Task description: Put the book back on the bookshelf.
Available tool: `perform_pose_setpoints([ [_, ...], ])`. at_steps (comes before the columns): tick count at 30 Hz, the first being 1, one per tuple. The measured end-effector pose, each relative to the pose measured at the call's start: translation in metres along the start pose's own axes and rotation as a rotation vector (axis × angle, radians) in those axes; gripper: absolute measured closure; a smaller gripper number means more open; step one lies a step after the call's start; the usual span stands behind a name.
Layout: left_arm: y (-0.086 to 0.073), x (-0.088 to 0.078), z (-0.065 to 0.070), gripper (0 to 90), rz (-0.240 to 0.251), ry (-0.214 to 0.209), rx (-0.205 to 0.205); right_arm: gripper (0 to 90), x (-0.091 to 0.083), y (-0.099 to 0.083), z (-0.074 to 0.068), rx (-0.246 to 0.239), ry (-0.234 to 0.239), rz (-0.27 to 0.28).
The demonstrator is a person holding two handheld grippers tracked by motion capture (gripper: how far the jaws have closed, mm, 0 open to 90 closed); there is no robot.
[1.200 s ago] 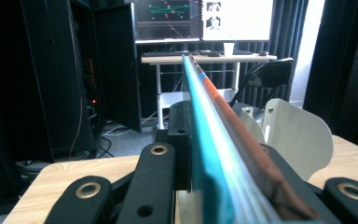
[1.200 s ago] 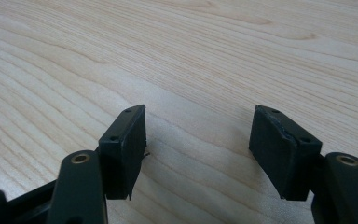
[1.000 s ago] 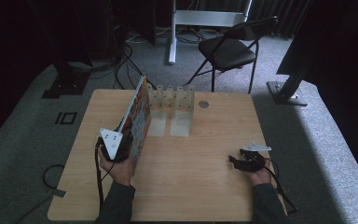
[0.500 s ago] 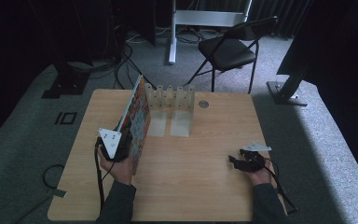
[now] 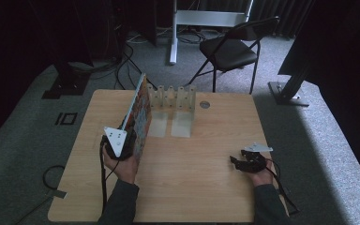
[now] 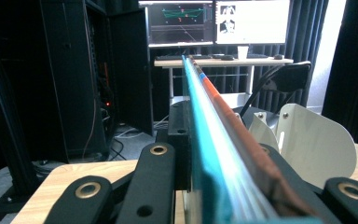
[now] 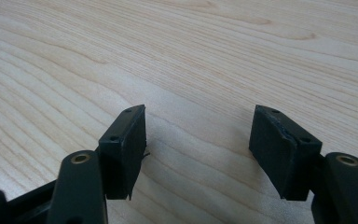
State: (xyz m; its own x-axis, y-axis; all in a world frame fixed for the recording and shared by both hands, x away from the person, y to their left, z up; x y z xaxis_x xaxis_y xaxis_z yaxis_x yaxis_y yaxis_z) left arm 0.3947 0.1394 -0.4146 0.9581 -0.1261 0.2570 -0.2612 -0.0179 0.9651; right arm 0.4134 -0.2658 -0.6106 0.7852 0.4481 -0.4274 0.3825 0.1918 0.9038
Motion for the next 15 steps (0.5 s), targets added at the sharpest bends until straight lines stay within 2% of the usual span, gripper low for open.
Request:
perform_pose_setpoints([
  [15, -0.004, 0.013, 0.008, 80.4, 0.008, 0.013, 0.028, 36.1, 0.0, 0.0, 0.0, 0.001, 0.003, 0.001],
])
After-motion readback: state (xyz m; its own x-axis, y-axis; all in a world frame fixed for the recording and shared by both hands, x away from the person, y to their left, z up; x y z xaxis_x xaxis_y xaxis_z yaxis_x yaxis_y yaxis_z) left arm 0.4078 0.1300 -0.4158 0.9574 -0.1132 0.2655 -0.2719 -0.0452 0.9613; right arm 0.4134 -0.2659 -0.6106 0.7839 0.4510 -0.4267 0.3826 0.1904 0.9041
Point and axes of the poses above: each handheld gripper's, and its own axes: x roughly forward along the jaws, y roughly out of its top, z roughly to its right, the point moved 9 cm from there along x, roughly forward along the jaws, and after that the axes turned 15 degrees about z, right-handed, at the moved point
